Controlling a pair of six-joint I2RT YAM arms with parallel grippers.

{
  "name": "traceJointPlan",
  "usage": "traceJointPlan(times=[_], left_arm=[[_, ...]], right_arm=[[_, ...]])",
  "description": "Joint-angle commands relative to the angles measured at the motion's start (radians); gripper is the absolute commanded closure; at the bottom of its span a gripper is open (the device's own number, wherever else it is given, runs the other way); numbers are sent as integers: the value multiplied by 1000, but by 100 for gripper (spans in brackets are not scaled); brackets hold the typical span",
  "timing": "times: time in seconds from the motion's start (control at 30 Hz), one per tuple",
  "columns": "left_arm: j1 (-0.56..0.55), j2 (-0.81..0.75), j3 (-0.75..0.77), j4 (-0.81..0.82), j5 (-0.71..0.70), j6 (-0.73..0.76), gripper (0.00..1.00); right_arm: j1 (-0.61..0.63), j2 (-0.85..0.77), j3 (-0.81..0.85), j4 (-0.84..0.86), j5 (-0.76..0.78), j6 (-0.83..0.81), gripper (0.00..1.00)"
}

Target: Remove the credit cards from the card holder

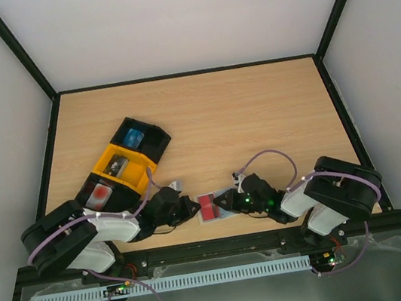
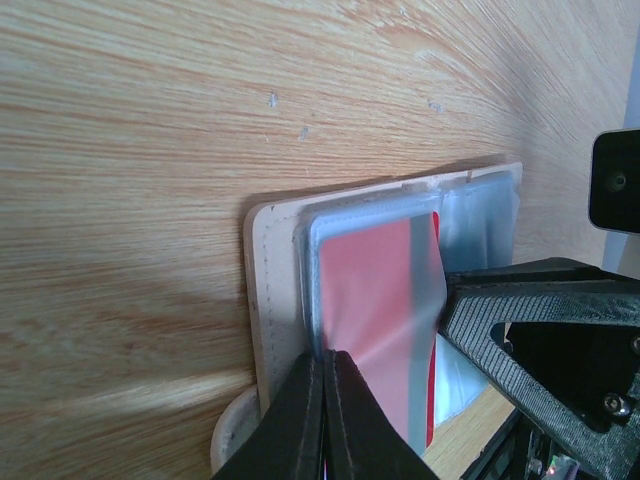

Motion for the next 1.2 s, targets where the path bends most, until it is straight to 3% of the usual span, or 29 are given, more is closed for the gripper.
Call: traceJointPlan(times=[0.0,0.93,1.17], left_arm=[[-15,20,-14,-31,46,-8,97],[-15,48,-10,-18,54,6,97],[-13,42,-7,-54,34,15,97]], right_arm=[[9,42,-6,79,-59,18,87],[11,152,6,330,-172,74,91],[12,175,0,381,-193,80,98]])
